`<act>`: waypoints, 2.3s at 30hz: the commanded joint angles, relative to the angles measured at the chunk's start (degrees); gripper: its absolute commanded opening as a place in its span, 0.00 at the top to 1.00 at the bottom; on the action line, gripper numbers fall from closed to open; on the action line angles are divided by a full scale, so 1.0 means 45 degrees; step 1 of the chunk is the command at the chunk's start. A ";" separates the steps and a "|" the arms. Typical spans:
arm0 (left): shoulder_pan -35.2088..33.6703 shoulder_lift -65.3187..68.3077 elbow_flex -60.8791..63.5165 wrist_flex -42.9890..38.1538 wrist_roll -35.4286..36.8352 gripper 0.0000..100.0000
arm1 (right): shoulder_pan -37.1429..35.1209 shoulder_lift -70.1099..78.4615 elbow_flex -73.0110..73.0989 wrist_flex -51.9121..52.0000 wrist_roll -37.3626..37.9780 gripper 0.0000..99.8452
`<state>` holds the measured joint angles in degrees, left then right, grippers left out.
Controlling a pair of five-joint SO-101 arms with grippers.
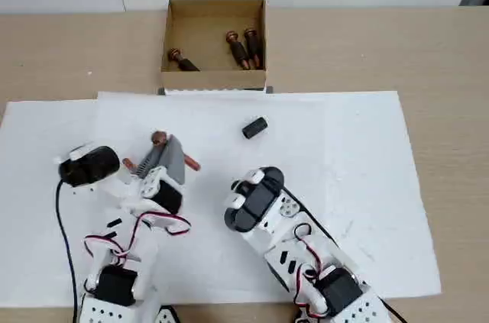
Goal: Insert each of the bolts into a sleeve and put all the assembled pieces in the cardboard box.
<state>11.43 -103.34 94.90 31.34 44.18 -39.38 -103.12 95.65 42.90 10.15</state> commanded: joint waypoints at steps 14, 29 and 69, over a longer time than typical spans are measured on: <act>0.2032 -0.0156 -0.0889 -0.0527 0.0606 0.99 | 0.0010 -0.0147 0.0176 0.0166 0.1661 1.00; 0.2852 -0.0156 -0.0791 -0.0488 0.0606 0.99 | 0.0225 -0.0166 0.0176 0.0068 0.1875 1.00; 0.4650 -0.0117 0.0322 0.2266 -0.0821 0.97 | 0.0225 -0.0166 0.0137 -0.1026 0.1875 1.00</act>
<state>31.82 -103.60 96.40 40.40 42.15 -38.95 -102.95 95.65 40.26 18.15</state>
